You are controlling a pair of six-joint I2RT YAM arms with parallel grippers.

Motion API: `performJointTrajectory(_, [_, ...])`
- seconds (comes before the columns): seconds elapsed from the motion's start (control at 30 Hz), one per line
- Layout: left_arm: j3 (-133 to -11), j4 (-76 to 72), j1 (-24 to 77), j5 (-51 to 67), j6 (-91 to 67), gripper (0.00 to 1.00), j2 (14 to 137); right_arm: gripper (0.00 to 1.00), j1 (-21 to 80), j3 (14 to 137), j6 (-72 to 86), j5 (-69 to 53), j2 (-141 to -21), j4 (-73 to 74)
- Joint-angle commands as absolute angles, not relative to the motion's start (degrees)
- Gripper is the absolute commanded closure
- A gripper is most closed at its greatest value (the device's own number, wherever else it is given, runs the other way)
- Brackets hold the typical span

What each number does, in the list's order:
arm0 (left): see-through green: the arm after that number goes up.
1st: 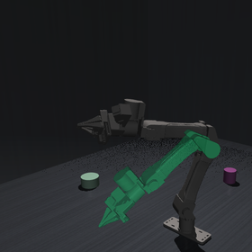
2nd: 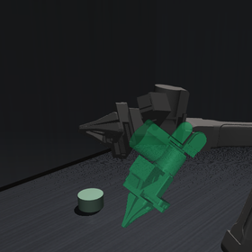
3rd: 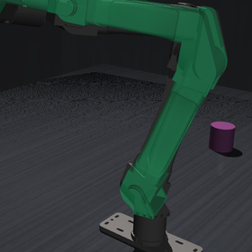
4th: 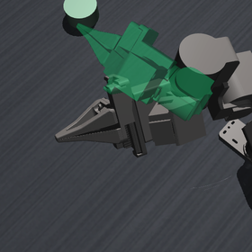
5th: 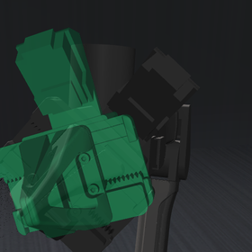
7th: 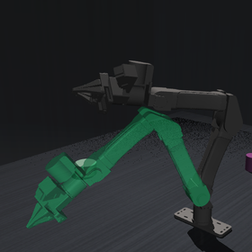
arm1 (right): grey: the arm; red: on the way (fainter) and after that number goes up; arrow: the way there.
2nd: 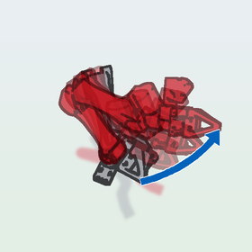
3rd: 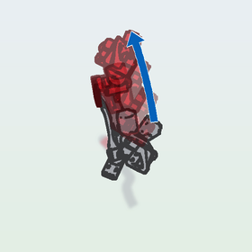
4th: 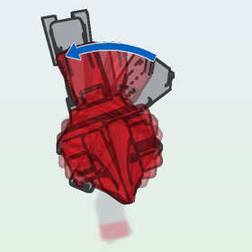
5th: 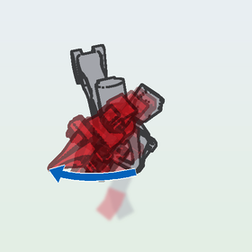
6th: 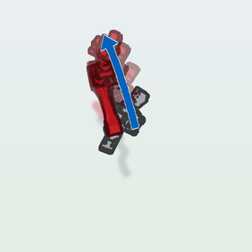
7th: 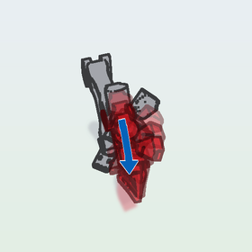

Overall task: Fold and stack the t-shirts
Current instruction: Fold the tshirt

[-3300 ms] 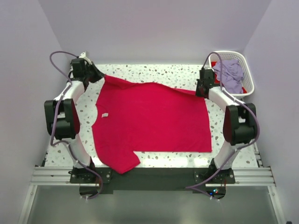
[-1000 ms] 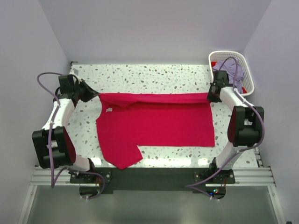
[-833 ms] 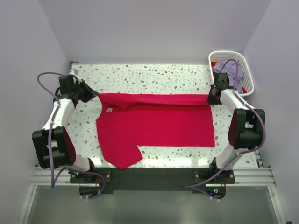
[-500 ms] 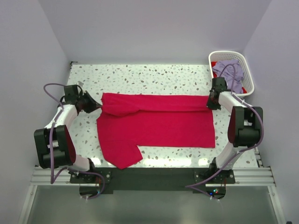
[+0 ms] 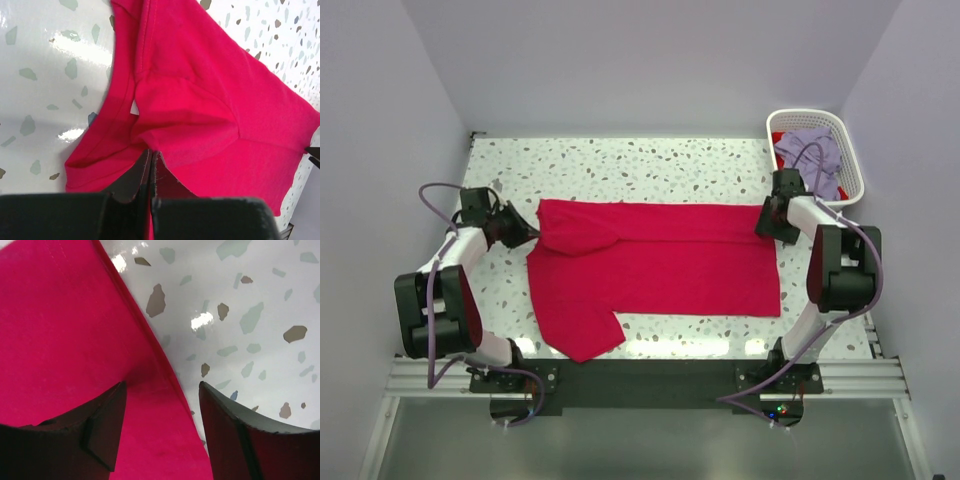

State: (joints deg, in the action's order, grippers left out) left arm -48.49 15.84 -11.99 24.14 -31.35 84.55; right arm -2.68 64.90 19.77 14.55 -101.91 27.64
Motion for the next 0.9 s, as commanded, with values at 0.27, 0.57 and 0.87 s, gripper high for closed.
performJointTrajectory(0.27, [-45.3, 15.4, -11.2, 25.3, -28.6, 1.00, 79.3, 0.23, 7.3, 68.1, 18.7, 9.9, -87.4, 33.4])
performJointTrajectory(0.57, [-43.4, 14.9, -10.7, 25.0, -28.8, 1.00, 76.9, 0.37, 29.5, 64.2, 15.1, -2.2, -83.9, 18.0])
performJointTrajectory(0.87, [-56.1, 11.7, -5.5, 21.1, -32.7, 1.00, 86.4, 0.50, 44.2, 68.4, 9.9, -7.9, -95.0, 5.5])
